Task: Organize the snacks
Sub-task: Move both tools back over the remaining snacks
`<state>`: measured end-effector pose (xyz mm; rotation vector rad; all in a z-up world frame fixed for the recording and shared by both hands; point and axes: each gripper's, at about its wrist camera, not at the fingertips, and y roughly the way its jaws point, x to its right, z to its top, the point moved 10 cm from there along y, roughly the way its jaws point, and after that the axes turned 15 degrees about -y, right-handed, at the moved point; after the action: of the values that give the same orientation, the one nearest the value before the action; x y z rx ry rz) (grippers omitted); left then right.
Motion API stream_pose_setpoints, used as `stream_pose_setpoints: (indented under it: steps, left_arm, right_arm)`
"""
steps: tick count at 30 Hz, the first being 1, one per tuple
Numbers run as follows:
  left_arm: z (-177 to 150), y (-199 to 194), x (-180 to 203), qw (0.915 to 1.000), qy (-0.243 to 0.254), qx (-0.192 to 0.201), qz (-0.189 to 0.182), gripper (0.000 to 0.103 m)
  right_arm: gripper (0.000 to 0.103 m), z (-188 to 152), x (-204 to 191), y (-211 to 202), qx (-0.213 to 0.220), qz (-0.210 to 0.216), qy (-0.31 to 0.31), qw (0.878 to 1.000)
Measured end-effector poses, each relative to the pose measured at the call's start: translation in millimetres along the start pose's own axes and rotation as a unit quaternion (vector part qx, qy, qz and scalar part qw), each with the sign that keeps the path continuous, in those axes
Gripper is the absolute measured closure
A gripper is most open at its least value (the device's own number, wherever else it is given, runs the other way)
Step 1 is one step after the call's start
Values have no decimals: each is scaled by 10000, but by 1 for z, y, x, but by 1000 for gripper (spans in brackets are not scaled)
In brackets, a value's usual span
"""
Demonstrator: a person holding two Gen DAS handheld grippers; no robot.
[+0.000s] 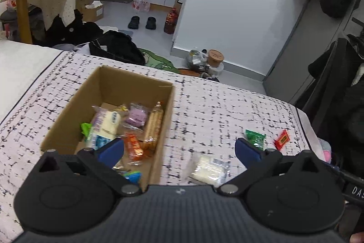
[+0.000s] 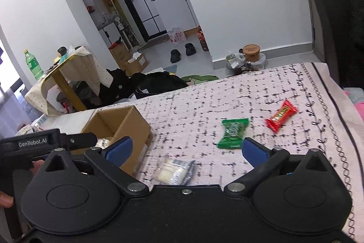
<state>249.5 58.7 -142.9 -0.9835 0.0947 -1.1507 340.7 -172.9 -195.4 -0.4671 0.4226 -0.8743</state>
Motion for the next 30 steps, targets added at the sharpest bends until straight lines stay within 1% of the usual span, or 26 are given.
stream_pose_setpoints:
  steps: [7, 15, 18, 22, 25, 28, 30]
  left_arm:
    - [-12, 5, 23, 9998, 74, -71, -141, 0]
    - [-38, 22, 50, 9986, 51, -454, -270, 0]
    - [-40, 24, 57, 9992, 51, -315, -247, 0]
    - [-43, 30, 68, 9990, 83, -316, -318, 0]
    - [-48, 39, 73, 9988, 70, -338, -335, 0]
    - [-54, 50, 70, 9988, 13, -427, -254, 1]
    - [-60, 58, 67, 9984, -25, -514, -220, 2]
  right_arm:
    - [0, -6, 18, -14, 63, -167, -22, 9998]
    - [0, -23, 43, -23, -110, -423, 48, 9990]
    - [0, -30, 52, -26, -158, -506, 127, 9985]
    - [0, -38, 64, -26, -221, -513, 334, 9979]
    - [0, -46, 71, -24, -344, -637, 333, 9968]
    - [4, -53, 76, -21, -413, -669, 333, 9964]
    - [12, -59, 79, -17, -537, -690, 368, 9955]
